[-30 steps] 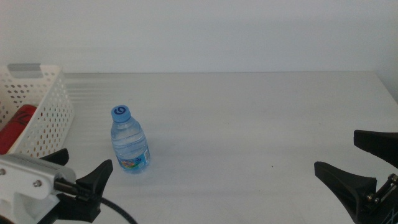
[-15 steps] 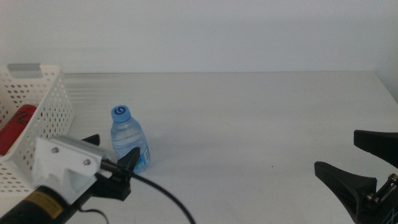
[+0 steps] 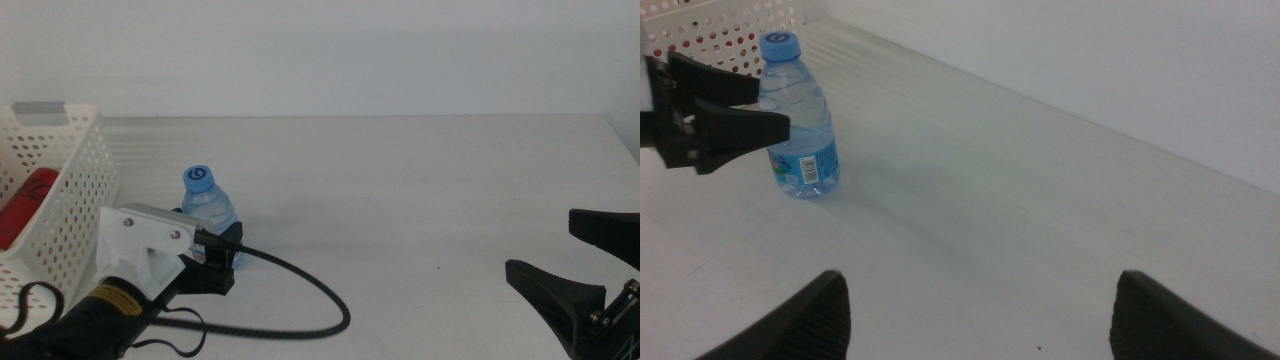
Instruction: Use arms to grab the bottles and put them into the dustbin to the left of the table.
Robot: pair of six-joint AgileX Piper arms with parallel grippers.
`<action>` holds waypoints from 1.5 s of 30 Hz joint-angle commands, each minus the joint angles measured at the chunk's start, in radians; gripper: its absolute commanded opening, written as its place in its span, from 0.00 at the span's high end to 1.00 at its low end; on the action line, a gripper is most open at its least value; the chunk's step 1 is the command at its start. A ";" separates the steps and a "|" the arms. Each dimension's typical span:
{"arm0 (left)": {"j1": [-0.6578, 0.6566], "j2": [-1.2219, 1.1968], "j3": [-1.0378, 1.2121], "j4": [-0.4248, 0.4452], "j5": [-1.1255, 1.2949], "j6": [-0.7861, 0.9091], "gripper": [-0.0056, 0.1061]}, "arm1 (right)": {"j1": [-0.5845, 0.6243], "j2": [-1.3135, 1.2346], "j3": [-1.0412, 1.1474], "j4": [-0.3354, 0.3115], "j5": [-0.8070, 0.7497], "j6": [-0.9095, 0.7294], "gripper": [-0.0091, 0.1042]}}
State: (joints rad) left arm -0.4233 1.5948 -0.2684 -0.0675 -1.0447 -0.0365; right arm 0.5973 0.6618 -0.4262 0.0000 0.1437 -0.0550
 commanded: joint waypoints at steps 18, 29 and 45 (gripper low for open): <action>-0.003 0.232 -0.186 -0.078 -0.174 -0.016 0.14 | 0.002 -0.002 -0.027 0.000 -0.070 -0.009 0.32; -0.003 0.263 -0.230 -0.081 -0.180 0.068 0.48 | 0.002 -0.002 -0.027 0.000 -0.070 -0.009 0.32; -0.003 -0.040 -0.135 -0.081 0.142 -0.050 0.99 | 0.002 -0.002 -0.027 0.000 -0.070 -0.009 0.32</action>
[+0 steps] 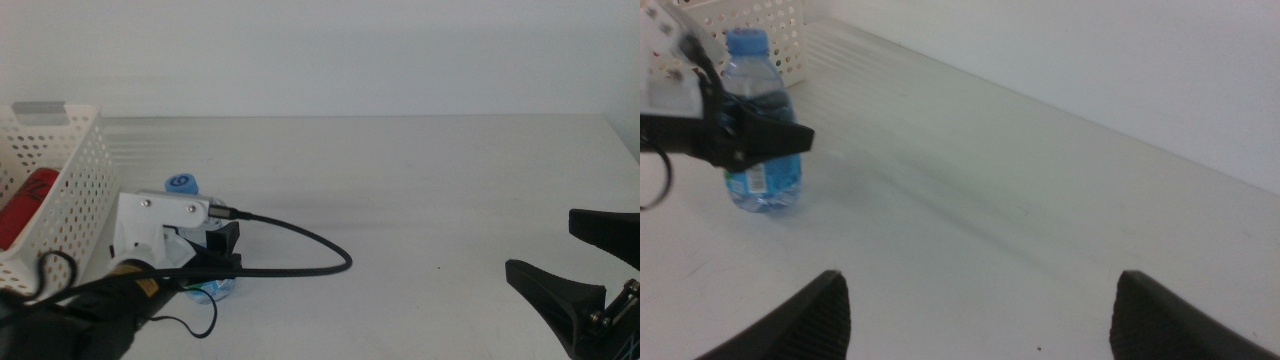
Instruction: Use arms to grab the bottles and put them into the dustbin to the left of the table.
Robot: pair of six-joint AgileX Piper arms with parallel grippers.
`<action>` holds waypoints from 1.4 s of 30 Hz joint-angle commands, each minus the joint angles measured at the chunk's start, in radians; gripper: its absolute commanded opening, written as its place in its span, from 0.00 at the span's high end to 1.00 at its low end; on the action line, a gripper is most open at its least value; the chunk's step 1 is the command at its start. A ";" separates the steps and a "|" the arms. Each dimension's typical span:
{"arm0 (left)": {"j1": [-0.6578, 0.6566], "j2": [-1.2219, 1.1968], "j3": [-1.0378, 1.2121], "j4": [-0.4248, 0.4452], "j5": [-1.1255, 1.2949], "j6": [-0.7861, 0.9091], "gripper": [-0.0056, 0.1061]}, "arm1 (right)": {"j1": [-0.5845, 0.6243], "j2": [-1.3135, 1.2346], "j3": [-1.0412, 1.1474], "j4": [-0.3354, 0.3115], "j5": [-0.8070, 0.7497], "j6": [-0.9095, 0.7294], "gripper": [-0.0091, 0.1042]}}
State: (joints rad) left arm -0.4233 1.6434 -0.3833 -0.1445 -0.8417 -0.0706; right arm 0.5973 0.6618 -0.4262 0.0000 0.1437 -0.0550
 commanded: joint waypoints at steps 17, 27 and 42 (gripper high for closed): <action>0.115 -0.471 -0.459 -0.072 1.250 0.130 0.99 | 0.002 -0.002 -0.027 0.000 -0.070 -0.009 0.32; 0.343 -0.366 -0.812 -0.035 1.850 0.262 0.99 | 0.002 -0.002 -0.027 0.000 -0.070 -0.009 0.32; 0.618 -0.175 -1.157 0.037 2.095 0.358 0.99 | 0.002 -0.002 -0.027 0.000 -0.070 -0.009 0.32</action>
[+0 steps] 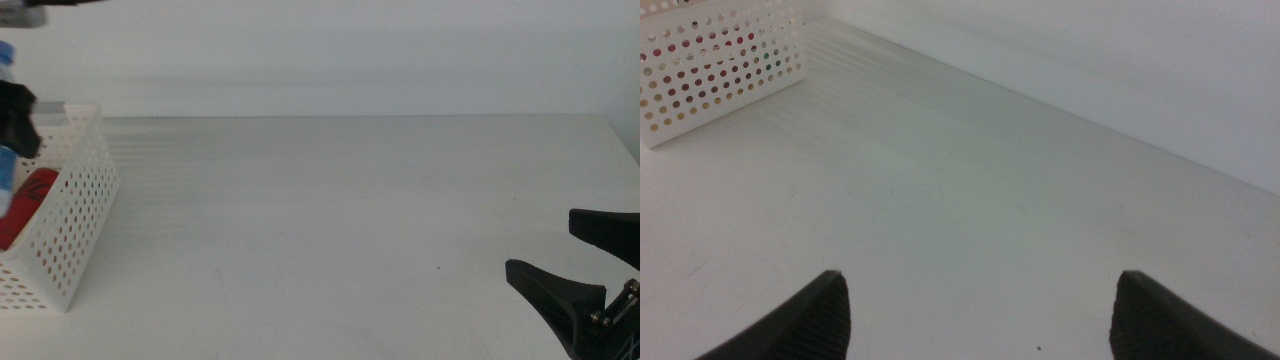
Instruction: Use arms to grab the bottles and put them into the dustbin to the left of the table.
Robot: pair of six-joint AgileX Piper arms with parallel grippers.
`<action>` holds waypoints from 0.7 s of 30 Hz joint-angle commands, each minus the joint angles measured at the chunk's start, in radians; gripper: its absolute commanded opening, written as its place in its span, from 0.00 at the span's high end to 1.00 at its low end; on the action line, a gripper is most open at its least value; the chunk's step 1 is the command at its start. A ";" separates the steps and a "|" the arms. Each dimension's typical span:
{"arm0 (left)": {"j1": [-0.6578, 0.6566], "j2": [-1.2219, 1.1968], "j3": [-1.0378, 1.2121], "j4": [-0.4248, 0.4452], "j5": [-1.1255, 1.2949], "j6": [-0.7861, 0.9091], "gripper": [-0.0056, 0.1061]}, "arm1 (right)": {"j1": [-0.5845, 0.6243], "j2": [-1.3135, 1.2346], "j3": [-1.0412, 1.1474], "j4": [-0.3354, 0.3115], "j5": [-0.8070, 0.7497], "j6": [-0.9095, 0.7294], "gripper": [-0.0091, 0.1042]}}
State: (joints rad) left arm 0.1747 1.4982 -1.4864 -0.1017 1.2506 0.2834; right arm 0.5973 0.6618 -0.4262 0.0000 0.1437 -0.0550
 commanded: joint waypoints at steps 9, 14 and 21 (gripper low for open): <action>0.141 0.074 -0.087 0.014 -0.035 0.070 0.99 | 0.002 -0.002 -0.027 0.000 -0.070 -0.008 0.32; 0.143 0.160 -0.087 0.014 -0.101 0.073 0.99 | 0.002 -0.002 -0.027 0.000 -0.070 -0.009 0.32; 0.142 0.239 -0.087 0.005 -0.158 0.074 0.99 | 0.002 -0.002 -0.027 0.000 -0.070 -0.006 0.32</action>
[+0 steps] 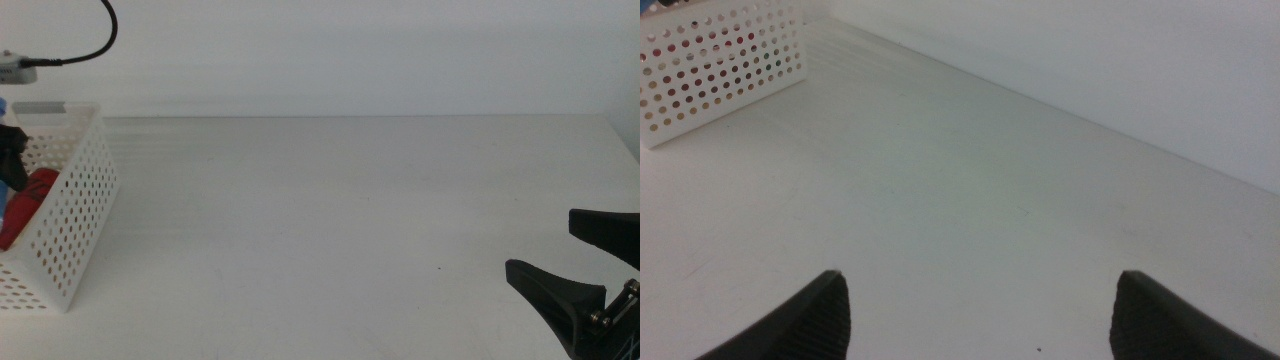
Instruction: Use arms to grab the bottles and put them into the dustbin to the left of the table.
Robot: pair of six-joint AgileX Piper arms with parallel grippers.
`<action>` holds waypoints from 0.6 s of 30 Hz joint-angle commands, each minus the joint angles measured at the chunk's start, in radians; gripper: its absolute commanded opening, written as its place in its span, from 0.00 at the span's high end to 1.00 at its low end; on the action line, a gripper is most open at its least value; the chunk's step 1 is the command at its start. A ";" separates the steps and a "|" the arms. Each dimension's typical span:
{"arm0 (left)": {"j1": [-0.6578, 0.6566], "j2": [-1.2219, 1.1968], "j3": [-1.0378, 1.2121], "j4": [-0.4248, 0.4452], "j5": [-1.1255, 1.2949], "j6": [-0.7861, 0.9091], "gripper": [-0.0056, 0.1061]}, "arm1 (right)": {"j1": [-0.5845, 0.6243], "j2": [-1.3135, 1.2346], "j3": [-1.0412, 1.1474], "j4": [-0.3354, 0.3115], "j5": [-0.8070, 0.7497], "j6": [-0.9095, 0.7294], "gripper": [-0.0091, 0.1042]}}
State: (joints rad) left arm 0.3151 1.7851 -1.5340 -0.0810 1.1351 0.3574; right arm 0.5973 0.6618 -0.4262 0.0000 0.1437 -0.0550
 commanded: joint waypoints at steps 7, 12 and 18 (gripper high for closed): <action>0.001 0.001 -0.039 -0.053 -0.086 0.061 0.93 | 0.002 -0.002 -0.027 0.000 -0.070 -0.006 0.32; 0.001 0.029 -0.039 -0.068 -0.091 0.075 0.69 | 0.002 -0.002 -0.027 0.000 -0.070 -0.006 0.32; 0.001 0.035 -0.039 -0.072 -0.090 0.117 0.29 | 0.002 -0.002 -0.027 0.000 -0.070 -0.005 0.32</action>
State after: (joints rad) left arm 0.3151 1.8801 -1.5340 -0.1335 1.0657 0.4683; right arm 0.5973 0.6618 -0.4262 0.0000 0.1437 -0.0550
